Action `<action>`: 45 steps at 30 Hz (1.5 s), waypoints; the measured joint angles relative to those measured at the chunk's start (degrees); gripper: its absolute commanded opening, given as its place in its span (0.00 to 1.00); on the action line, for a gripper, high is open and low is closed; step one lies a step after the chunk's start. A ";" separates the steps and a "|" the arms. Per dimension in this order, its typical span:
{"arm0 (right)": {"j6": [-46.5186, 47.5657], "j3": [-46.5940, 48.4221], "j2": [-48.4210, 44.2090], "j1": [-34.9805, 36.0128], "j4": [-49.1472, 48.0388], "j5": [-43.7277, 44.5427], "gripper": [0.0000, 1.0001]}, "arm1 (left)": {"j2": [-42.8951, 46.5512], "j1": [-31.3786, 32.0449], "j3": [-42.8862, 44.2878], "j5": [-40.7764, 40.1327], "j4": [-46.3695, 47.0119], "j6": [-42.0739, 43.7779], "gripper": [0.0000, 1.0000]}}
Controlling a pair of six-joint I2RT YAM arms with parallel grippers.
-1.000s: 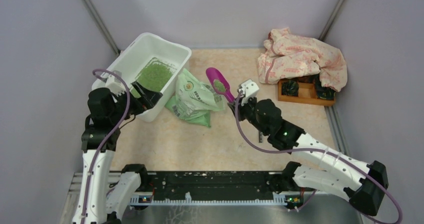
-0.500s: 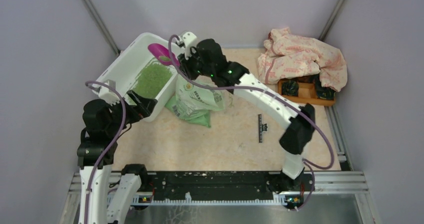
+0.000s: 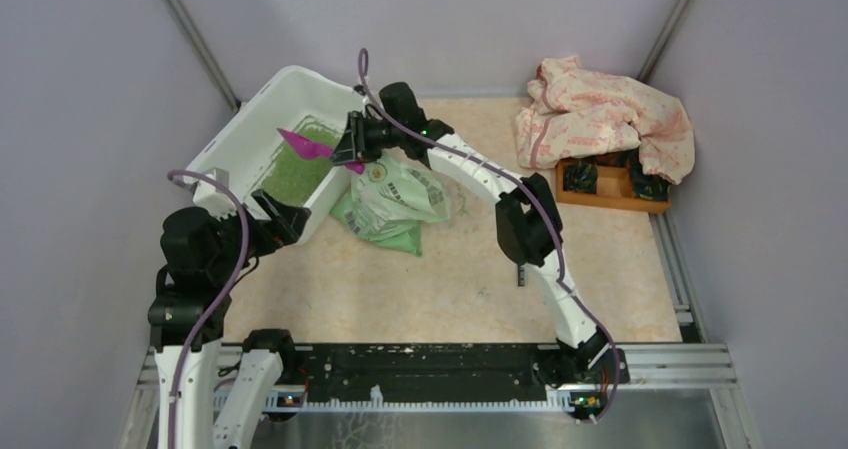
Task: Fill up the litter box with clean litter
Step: Pour the cat litter into the litter box.
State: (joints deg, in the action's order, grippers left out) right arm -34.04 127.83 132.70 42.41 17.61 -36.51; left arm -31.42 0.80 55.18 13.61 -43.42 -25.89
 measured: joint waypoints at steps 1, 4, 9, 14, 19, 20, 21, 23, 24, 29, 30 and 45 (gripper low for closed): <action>-3.80 -2.64 0.02 -0.35 -3.06 -1.53 0.00 | 0.09 0.00 0.20 -0.02 -0.17 0.02 0.99; -17.53 -11.10 0.02 -1.31 -14.19 -5.40 0.00 | 0.22 0.00 0.31 -0.02 -0.31 0.02 0.99; -39.95 -16.52 0.02 -1.31 -35.01 -7.78 0.00 | 0.22 0.00 0.44 -0.04 -0.55 0.00 0.99; -58.84 -21.88 -0.26 -1.29 -53.64 -6.58 0.00 | 0.31 0.00 1.51 -0.11 -0.90 -0.04 0.99; -71.60 -30.49 -1.33 -1.31 -61.75 -3.32 0.00 | 0.74 0.00 1.60 -0.13 -1.31 -0.39 0.99; -72.74 -31.82 -1.75 -1.33 -62.01 -2.71 0.00 | 0.74 0.00 1.60 -0.11 -1.38 -0.46 0.99; -73.81 -32.96 -2.19 -1.33 -62.07 -2.08 0.00 | 0.79 0.00 1.60 -0.11 -1.44 -0.50 0.99; -75.63 -33.68 -2.47 -1.31 -62.03 -0.92 0.00 | 0.79 0.00 1.60 -0.11 -1.51 -0.72 0.99; -76.30 -33.68 -2.56 -1.29 -62.10 -0.28 0.00 | 0.79 0.00 1.60 -0.11 -1.51 -0.92 0.99; -78.34 -33.66 -3.04 -0.92 -61.57 1.86 0.00 | 0.79 0.00 1.60 -0.11 -1.53 -1.42 0.99; -78.55 -33.64 -3.04 -0.81 -61.40 2.16 0.00 | 0.79 0.00 1.60 -0.11 -1.53 -1.49 0.99; -69.31 -21.20 -2.54 -0.26 -54.49 -2.45 0.00 | -0.24 0.00 1.60 -0.50 -1.53 -1.53 0.99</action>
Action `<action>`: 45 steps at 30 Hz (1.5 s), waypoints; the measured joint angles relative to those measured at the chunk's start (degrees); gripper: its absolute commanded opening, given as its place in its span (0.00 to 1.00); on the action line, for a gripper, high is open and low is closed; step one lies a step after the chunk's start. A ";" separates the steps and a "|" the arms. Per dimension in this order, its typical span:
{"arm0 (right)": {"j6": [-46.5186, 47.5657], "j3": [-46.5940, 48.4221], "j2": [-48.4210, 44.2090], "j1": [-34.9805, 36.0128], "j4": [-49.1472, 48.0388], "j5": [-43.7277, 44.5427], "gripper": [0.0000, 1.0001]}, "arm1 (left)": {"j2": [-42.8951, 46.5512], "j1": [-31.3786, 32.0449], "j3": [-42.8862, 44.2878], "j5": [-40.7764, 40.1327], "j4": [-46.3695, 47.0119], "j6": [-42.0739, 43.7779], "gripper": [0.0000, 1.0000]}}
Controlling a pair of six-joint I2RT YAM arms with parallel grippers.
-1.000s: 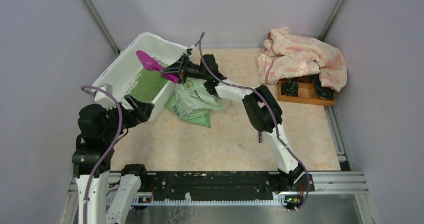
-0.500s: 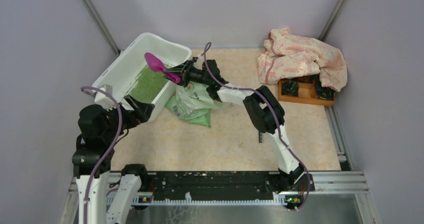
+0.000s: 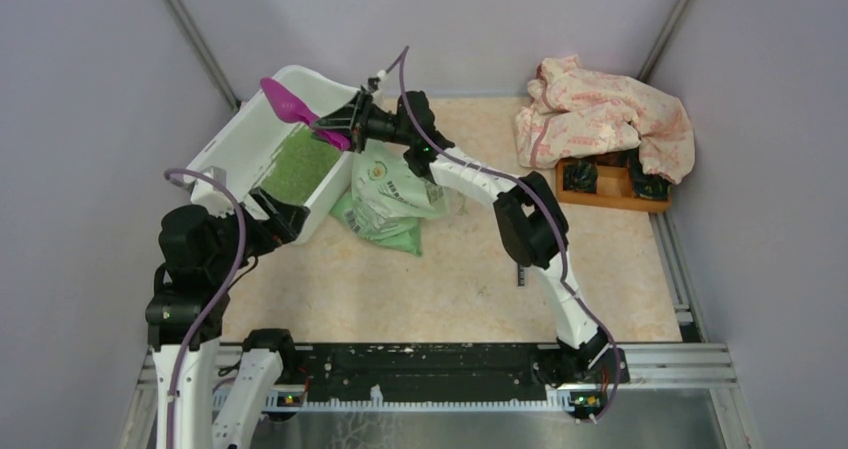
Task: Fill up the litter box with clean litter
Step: Pour the cat litter into the litter box, then place the spatula at the center of the board.
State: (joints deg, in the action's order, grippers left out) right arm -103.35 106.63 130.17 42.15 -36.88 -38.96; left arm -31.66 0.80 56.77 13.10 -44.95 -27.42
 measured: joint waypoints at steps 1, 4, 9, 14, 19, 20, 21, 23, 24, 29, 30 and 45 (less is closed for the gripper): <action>3.21 1.88 -0.17 -0.02 1.75 -0.92 0.00 | -0.26 0.00 0.07 -0.13 -0.07 0.00 0.99; 15.06 4.15 -1.97 -0.07 9.66 -2.95 0.00 | -0.57 0.00 0.37 -0.66 -0.07 0.00 0.99; 41.13 6.71 -6.32 0.24 33.24 0.02 0.00 | -0.37 0.00 0.66 -1.01 -0.09 -0.02 0.99; 62.42 -4.87 -20.39 0.42 47.47 10.82 0.00 | -0.63 0.00 0.66 -0.46 -0.04 -0.02 0.99; 75.36 -20.09 -40.37 -1.40 51.91 21.77 0.00 | -1.90 0.00 0.59 1.03 0.98 -0.28 0.99; 76.81 -22.84 -44.46 -2.58 51.91 23.17 0.00 | -2.23 0.00 0.55 1.29 1.36 -0.39 0.99; 77.83 -25.09 -47.93 -4.07 51.89 24.28 0.00 | -2.54 0.00 0.50 1.51 1.66 -0.44 0.99; 79.73 -29.16 -54.25 -8.00 52.00 27.06 0.00 | -3.23 0.00 0.33 1.92 2.54 -0.46 0.99; 80.54 -30.64 -56.78 -10.12 52.37 28.85 0.00 | -3.52 0.00 0.17 2.05 2.95 -0.48 0.99; 82.73 -37.83 -61.99 -19.69 52.63 34.75 0.00 | -4.50 0.00 -1.22 3.06 5.27 -1.22 0.99; 82.68 -40.02 -62.01 -21.64 52.59 34.77 0.00 | -4.55 0.00 -1.62 3.26 5.77 -1.31 0.99; 83.82 -56.43 -50.27 -32.81 48.61 35.65 0.39 | -7.56 0.00 -3.76 5.46 9.84 -1.77 0.99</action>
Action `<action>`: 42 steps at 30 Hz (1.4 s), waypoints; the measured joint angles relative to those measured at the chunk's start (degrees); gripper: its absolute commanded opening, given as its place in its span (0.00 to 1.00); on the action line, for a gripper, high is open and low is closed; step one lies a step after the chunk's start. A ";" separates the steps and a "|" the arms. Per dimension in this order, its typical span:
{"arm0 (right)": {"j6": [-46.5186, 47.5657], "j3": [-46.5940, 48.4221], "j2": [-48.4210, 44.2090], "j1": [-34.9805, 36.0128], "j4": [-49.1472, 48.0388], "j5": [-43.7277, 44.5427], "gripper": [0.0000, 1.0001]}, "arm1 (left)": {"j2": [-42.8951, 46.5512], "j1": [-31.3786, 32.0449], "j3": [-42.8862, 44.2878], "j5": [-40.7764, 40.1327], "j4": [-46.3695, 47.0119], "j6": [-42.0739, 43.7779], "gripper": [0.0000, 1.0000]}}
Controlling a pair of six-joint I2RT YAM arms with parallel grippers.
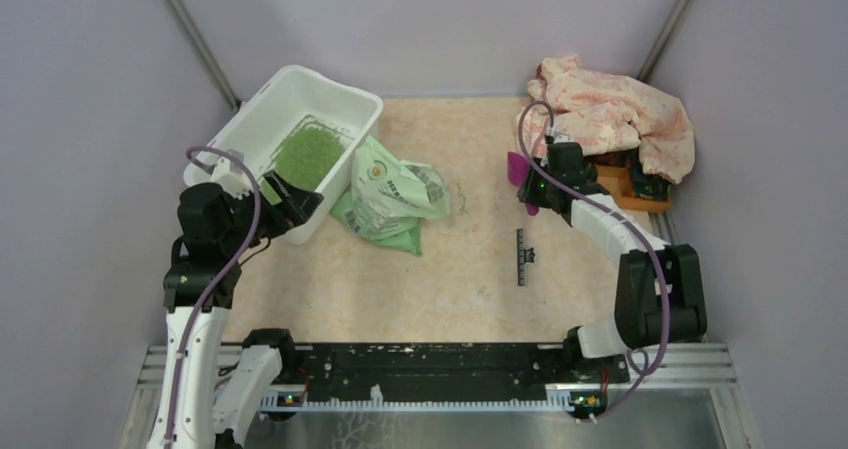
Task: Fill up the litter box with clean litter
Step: Place the spatula at the center of the board, then close the cat litter bag at the center of the board.
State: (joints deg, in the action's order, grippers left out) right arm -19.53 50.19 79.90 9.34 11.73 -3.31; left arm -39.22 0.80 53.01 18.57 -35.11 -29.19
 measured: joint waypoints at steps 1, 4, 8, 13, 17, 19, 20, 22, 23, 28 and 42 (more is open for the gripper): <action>0.09 0.00 1.07 0.00 -0.22 0.09 0.43 | 0.02 0.00 -0.37 0.17 0.37 -0.20 0.99; 0.87 -0.22 3.80 -0.02 -0.24 0.20 0.53 | 0.00 0.00 -0.81 0.59 0.50 -0.76 0.99; 1.68 -1.62 2.91 -0.04 -1.14 -0.68 0.59 | -0.48 0.00 -0.81 0.63 0.76 -0.79 0.99; 3.54 -2.97 -3.58 1.77 -3.28 -7.04 0.61 | -1.70 0.00 -0.81 0.87 1.22 -0.76 0.99; 6.58 0.55 -6.58 8.59 -5.99 -15.34 0.61 | -4.11 0.00 0.20 1.33 1.73 -0.72 0.99; 8.98 5.70 -4.72 12.41 -6.38 -19.65 0.61 | -5.49 0.00 1.11 1.46 1.84 -0.70 0.99; 10.58 10.10 -2.49 14.25 -5.81 -21.68 0.61 | -5.90 0.00 1.46 1.51 1.86 -0.70 0.99; 13.05 17.97 2.56 16.39 -6.16 -24.68 0.63 | -6.05 0.00 1.92 1.60 2.10 -0.70 0.99; 14.08 21.73 5.29 17.00 -6.27 -26.23 0.67 | -5.99 0.00 2.23 1.64 2.10 -0.72 0.99; 17.53 33.18 17.07 17.59 -7.21 -34.10 0.72 | -5.14 0.00 2.82 1.66 2.10 -0.55 0.99; 23.96 45.53 33.73 24.57 -0.09 -37.40 0.66 | -4.92 0.00 3.23 1.90 1.53 0.28 0.99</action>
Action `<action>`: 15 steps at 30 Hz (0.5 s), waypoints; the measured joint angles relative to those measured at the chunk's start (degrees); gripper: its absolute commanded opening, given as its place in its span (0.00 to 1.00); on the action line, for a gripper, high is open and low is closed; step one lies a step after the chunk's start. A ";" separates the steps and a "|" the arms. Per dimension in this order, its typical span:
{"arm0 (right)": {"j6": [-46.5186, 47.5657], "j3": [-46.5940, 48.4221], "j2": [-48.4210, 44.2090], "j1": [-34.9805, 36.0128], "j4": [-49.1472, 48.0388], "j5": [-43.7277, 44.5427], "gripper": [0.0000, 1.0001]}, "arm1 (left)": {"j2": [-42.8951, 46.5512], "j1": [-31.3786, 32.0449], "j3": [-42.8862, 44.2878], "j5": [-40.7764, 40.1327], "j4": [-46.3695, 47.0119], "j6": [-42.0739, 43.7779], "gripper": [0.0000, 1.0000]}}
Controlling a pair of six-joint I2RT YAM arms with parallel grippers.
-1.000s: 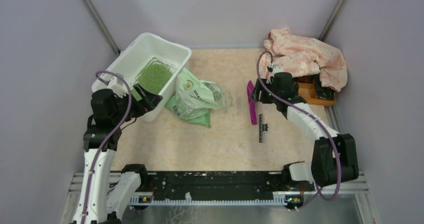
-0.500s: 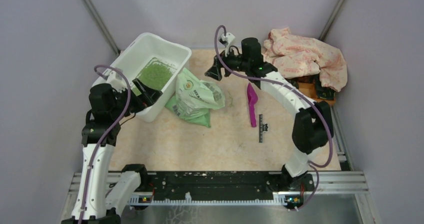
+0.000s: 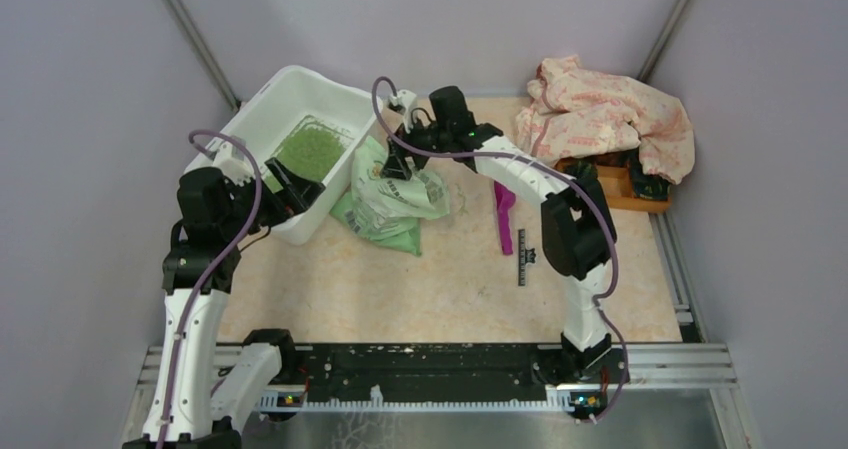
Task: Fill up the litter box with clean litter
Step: Close the cat litter bag at the center of the board.
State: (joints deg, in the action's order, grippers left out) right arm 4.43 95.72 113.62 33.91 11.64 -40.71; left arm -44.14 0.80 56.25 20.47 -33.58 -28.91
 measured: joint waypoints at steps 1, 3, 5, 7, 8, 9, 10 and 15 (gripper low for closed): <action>0.61 0.90 0.48 0.37 1.18 0.55 0.47 | -0.04 0.00 0.00 0.02 0.00 0.00 0.99; 2.29 3.80 1.84 1.57 4.44 3.17 0.02 | -0.07 0.00 0.02 0.15 0.00 0.00 0.99; 3.39 6.12 3.08 2.82 6.36 5.70 0.00 | -0.07 0.00 0.09 0.17 -0.02 0.00 0.99; 3.50 6.75 3.48 3.89 7.45 7.76 0.00 | -0.04 0.00 0.11 0.17 -0.02 0.00 0.99; 3.43 6.73 3.45 4.37 7.69 8.79 0.00 | 0.00 0.00 0.11 0.17 -0.07 0.00 0.99; 3.32 6.62 3.21 4.76 7.63 9.88 0.00 | 0.04 0.00 0.11 0.17 -0.11 0.00 0.99; 3.15 6.25 2.80 5.03 7.43 10.78 0.00 | 0.13 0.00 0.11 0.20 -0.17 0.00 0.99; 0.13 3.80 -3.17 5.79 7.96 14.60 0.00 | 0.83 0.00 0.11 0.48 -0.57 0.00 0.99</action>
State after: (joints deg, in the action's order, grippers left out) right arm 4.56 99.53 110.45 39.70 19.59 -26.11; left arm -43.31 0.80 56.36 20.95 -34.15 -28.91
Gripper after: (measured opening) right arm 0.033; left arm 0.987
